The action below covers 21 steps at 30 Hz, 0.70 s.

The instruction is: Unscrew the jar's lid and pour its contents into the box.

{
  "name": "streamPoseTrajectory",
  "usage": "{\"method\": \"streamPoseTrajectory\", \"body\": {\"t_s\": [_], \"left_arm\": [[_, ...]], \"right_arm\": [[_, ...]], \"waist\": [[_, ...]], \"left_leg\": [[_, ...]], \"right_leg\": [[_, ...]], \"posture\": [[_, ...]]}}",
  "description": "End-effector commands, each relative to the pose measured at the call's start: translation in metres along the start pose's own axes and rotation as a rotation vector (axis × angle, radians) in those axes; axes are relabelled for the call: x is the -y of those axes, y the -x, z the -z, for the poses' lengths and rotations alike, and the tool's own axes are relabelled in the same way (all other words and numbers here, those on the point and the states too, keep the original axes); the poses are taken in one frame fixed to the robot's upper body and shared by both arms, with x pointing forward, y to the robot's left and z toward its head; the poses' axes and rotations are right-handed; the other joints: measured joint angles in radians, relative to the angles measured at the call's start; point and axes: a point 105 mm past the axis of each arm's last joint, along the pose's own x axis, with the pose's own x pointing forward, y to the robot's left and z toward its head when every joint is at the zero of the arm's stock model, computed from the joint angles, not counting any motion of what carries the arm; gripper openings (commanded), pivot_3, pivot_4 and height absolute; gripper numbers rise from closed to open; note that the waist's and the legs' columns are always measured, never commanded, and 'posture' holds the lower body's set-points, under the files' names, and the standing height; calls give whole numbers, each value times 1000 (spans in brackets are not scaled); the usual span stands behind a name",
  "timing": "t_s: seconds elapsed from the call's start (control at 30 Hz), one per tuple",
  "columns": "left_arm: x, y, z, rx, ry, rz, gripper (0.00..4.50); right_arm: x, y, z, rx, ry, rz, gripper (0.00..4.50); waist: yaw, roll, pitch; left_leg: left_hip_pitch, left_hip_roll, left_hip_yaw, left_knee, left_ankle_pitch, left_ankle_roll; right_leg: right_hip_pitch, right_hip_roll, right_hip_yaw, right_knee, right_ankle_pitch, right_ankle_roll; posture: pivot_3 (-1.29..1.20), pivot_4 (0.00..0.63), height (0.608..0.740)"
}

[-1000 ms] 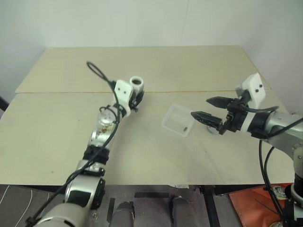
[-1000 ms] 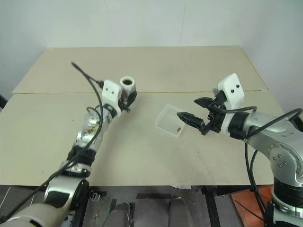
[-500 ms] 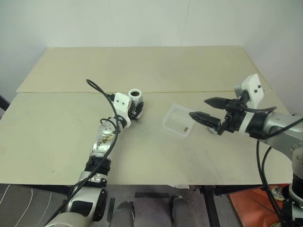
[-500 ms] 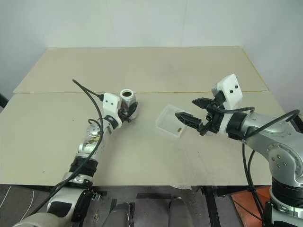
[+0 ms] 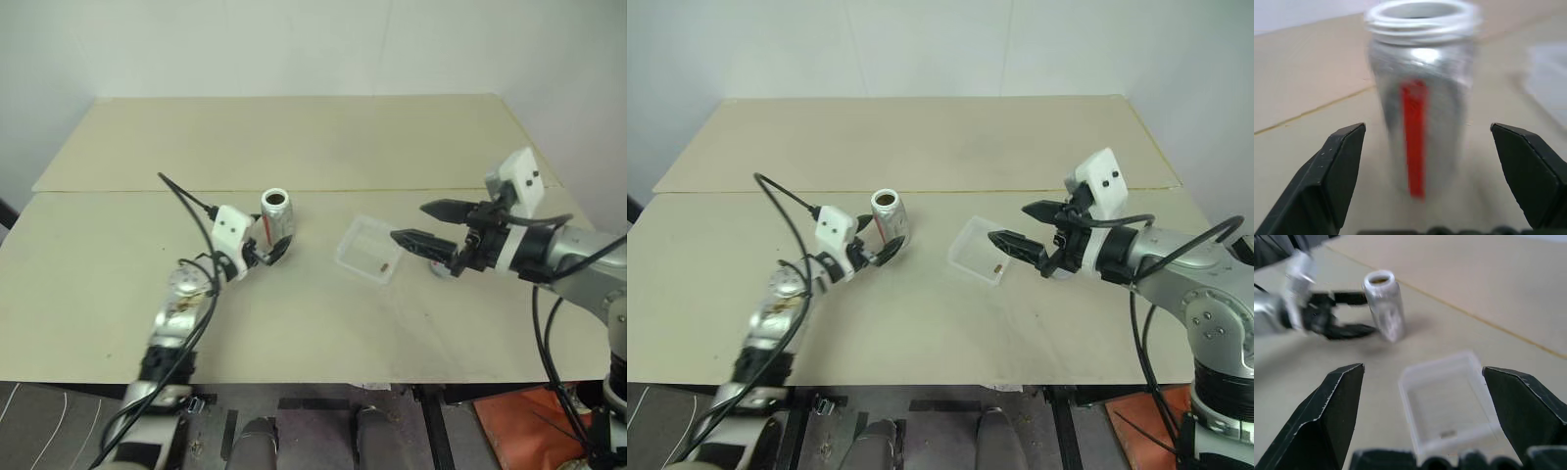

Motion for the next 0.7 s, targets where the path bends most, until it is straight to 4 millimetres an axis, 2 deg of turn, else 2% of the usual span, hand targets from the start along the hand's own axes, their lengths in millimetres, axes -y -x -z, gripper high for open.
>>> {"method": "streamPoseTrajectory", "body": {"t_s": [0.03,0.17,0.23,0.3,0.37,0.5,0.7], "left_arm": [[5,26,-27,28,-38,65,4439],[5,61,-44,13,-53,166,4439],[9,86,-53,-30,-24,328,4439],[13,113,-66,-31,-67,475,4439],[2,127,-79,-33,-98,480,4439],[-18,141,-101,6,-113,444,4439],[-10,148,-102,17,-85,411,4439]], "right_arm": [[-2,7,-7,25,79,8,4500],[-3,11,-1,13,96,0,4500],[-5,14,1,6,121,-10,4500],[-7,18,2,11,151,-26,4500],[-10,23,1,28,179,-58,4500],[-10,29,3,44,217,-106,4500],[-10,28,-3,80,217,-117,4500]], "waist": [[2,0,0],[4,0,0],[4,0,0],[0,0,0],[3,0,0],[9,0,0],[1,0,0]], "left_leg": [[0,0,0,0,0,0],[1,1,0,0,0,1],[1,1,0,0,0,1],[0,1,1,0,-1,1],[1,2,2,-1,-1,2],[4,2,2,-1,-1,2],[3,2,2,-1,-2,3]], "right_leg": [[0,0,0,0,0,0],[1,0,0,-2,0,0],[1,0,0,-2,0,0],[0,1,0,-2,-1,-1],[0,1,0,-2,-1,-1],[3,1,0,-3,-2,-2],[1,1,0,-3,-2,-2]], "posture": [[0,150,740],[0,150,740],[0,150,740],[0,150,740],[0,150,740],[0,150,740],[0,150,740]]}}
